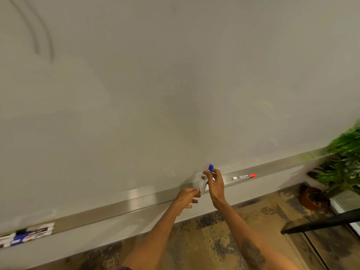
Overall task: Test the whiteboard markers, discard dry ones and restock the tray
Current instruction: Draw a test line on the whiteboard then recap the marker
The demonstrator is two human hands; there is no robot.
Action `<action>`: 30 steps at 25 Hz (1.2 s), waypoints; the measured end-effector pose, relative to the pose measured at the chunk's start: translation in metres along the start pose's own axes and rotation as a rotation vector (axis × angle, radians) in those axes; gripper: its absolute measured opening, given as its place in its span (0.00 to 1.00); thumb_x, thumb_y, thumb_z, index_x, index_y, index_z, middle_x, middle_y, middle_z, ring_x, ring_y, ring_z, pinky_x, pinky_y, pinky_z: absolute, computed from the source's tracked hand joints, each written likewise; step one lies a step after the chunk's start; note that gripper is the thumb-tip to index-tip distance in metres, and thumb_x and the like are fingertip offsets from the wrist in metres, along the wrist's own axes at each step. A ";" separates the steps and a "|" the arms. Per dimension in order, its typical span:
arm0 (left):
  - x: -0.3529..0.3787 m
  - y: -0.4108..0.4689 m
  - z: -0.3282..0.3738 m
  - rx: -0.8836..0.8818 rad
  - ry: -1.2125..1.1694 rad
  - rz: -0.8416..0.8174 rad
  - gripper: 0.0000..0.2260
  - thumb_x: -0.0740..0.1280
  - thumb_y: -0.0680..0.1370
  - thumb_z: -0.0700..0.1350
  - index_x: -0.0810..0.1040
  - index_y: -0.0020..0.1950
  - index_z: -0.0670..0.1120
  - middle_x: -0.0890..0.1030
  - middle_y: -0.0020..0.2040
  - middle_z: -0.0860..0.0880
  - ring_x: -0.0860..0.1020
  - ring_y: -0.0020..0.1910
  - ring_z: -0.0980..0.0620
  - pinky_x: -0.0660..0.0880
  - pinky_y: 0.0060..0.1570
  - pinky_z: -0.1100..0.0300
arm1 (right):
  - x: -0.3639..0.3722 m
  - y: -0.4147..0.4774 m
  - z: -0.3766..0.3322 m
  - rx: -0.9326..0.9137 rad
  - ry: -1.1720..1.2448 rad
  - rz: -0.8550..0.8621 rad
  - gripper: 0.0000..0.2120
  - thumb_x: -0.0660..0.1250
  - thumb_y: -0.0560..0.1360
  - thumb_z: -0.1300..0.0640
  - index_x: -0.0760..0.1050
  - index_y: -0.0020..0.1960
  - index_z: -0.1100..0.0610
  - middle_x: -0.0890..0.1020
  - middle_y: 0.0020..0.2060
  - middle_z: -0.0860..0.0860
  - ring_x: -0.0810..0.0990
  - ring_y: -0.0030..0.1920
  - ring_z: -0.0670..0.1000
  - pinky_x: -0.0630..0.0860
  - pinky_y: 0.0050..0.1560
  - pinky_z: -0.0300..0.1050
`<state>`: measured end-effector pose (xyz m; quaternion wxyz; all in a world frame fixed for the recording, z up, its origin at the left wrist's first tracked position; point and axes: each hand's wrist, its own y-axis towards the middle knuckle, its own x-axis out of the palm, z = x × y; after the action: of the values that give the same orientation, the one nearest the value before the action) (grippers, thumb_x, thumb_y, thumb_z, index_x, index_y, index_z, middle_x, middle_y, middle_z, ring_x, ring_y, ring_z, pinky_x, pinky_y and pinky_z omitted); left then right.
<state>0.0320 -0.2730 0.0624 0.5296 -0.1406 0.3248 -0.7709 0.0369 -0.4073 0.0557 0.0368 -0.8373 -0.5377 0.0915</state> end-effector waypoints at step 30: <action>-0.203 -0.183 0.022 0.791 -0.492 0.659 0.10 0.60 0.84 0.43 0.82 0.51 0.50 0.84 0.45 0.54 0.82 0.49 0.58 0.78 0.54 0.65 | 0.210 -0.159 -0.144 -0.767 -0.400 -0.342 0.19 0.57 0.83 0.50 0.70 0.71 0.56 0.83 0.56 0.53 0.83 0.52 0.52 0.76 0.52 0.39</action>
<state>-0.0075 -0.0550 0.2238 0.8144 0.0019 -0.0948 -0.5725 0.0077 -0.1453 0.1980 -0.3655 -0.6557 -0.6595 0.0381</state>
